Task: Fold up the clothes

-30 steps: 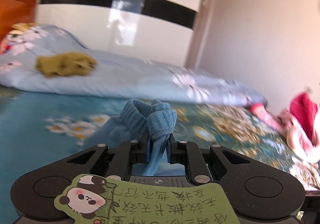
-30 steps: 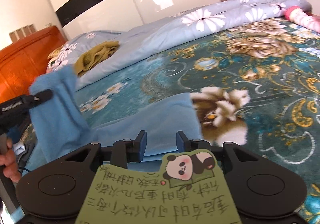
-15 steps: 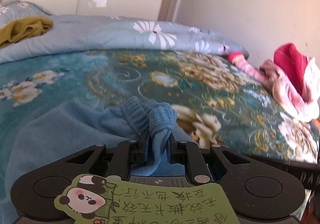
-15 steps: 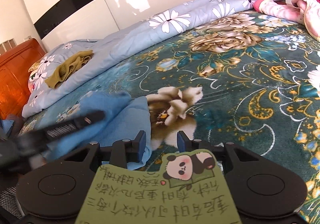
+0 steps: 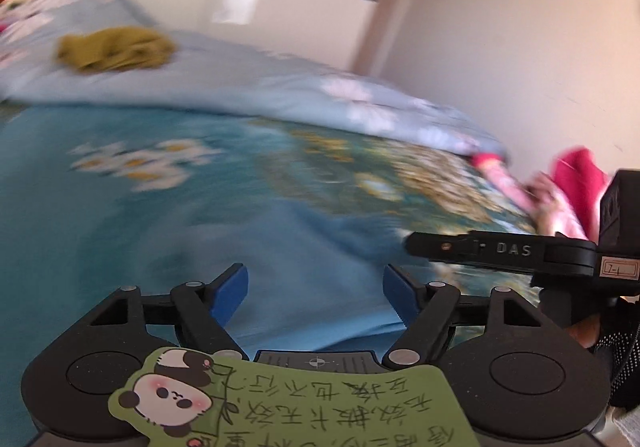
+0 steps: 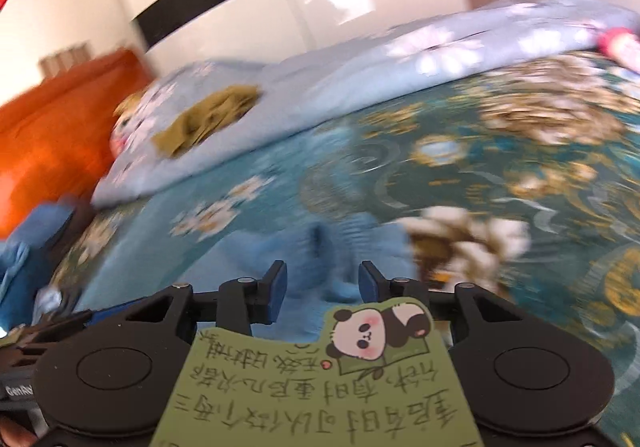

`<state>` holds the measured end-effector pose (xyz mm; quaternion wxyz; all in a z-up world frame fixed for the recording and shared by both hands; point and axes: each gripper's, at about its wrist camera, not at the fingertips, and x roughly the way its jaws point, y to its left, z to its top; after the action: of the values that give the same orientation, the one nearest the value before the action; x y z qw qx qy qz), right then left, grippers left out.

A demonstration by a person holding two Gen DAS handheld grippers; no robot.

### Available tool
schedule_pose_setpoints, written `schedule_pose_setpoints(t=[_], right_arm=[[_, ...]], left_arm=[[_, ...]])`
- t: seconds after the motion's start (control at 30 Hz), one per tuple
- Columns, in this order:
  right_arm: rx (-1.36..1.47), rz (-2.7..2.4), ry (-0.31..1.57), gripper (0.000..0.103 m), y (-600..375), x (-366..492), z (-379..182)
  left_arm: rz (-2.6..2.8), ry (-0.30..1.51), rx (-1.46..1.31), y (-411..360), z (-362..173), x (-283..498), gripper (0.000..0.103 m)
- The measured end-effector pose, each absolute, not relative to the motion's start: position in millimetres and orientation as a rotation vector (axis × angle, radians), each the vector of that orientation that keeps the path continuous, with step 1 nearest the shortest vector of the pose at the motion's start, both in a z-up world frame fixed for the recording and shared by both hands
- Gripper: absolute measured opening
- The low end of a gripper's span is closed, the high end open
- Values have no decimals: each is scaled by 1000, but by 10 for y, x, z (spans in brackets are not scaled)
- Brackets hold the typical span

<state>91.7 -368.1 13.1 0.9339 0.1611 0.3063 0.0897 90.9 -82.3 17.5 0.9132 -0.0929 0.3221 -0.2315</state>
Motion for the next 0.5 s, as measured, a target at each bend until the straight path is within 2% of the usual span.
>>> schedule_pose_setpoints(t=[0.3, 0.37, 0.4, 0.43, 0.5], right_arm=[[303, 207, 716, 40, -3467, 1383, -48], [294, 213, 716, 17, -3469, 1368, -20], [302, 218, 718, 16, -3484, 1358, -5], [316, 226, 719, 10, -3507, 1345, 11], [337, 232, 714, 9, -3548, 1305, 52]], left_arm=[[-279, 701, -276, -94, 122, 1035, 73], [-271, 710, -297, -62, 106, 1045, 73], [-271, 710, -302, -58, 103, 1055, 73], [-276, 709, -304, -67, 101, 1064, 73], [-291, 711, -308, -99, 100, 1069, 73]])
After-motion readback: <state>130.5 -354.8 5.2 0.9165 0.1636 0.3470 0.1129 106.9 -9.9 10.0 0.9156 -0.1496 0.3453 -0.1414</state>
